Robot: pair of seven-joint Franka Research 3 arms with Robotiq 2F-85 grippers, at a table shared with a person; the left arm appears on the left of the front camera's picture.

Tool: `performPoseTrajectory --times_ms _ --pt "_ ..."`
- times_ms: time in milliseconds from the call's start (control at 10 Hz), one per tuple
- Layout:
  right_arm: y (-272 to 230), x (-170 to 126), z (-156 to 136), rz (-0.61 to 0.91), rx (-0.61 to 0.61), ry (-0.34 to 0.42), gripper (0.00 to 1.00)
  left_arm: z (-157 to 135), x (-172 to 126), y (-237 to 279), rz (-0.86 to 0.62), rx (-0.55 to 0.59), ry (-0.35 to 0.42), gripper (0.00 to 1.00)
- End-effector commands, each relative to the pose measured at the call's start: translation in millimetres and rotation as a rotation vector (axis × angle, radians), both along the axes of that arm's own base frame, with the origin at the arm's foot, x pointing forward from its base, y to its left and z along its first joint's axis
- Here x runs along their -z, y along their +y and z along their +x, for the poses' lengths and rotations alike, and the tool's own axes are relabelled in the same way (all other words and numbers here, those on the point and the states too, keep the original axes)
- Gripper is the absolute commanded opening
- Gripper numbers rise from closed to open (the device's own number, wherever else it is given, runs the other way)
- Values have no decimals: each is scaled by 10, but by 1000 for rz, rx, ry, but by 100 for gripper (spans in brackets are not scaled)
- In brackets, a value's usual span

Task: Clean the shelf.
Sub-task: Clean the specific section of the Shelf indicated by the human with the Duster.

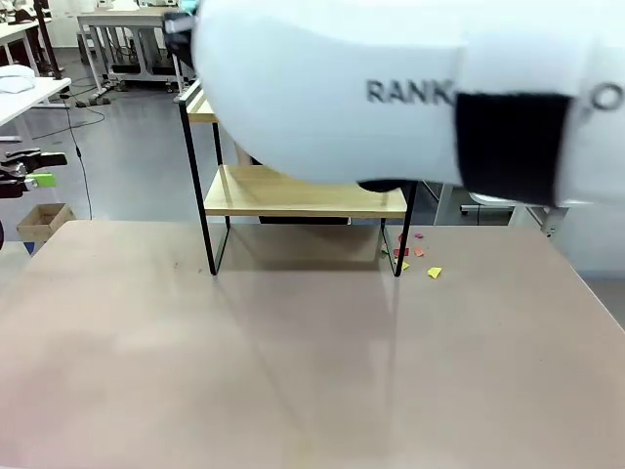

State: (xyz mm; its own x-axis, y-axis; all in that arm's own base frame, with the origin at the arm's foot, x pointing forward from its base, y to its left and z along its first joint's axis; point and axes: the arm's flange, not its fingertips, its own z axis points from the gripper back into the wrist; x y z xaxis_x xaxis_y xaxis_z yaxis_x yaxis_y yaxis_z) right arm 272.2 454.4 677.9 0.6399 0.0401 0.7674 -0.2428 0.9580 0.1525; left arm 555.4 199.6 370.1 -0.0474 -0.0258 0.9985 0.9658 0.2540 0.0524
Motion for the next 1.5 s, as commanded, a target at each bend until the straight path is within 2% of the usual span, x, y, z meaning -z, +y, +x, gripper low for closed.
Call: performPoseTrajectory --times_ms 0,500,700,800,900,1200,1400 --pt "467 -144 229 -1 72 44 13 -17 -34 -4 -1 -1 -6 100" --pt "973 -324 872 54 200 167 13 -17 -34 -4 -1 -1 -6 100" --pt "1157 -325 1099 54 222 181 13 -17 -34 -4 -1 -1 -6 100" --pt "1126 -388 1056 46 215 172 13 -17 -34 -4 -1 -1 -6 100" --pt "419 -109 673 51 176 189 13 -17 -34 -4 -1 -1 -6 100" --pt "596 -17 653 18 199 187 13 -17 -34 -4 -1 -1 -6 100" --pt "754 -36 741 45 223 197 13 -17 -34 -4 -1 -1 -6 100"
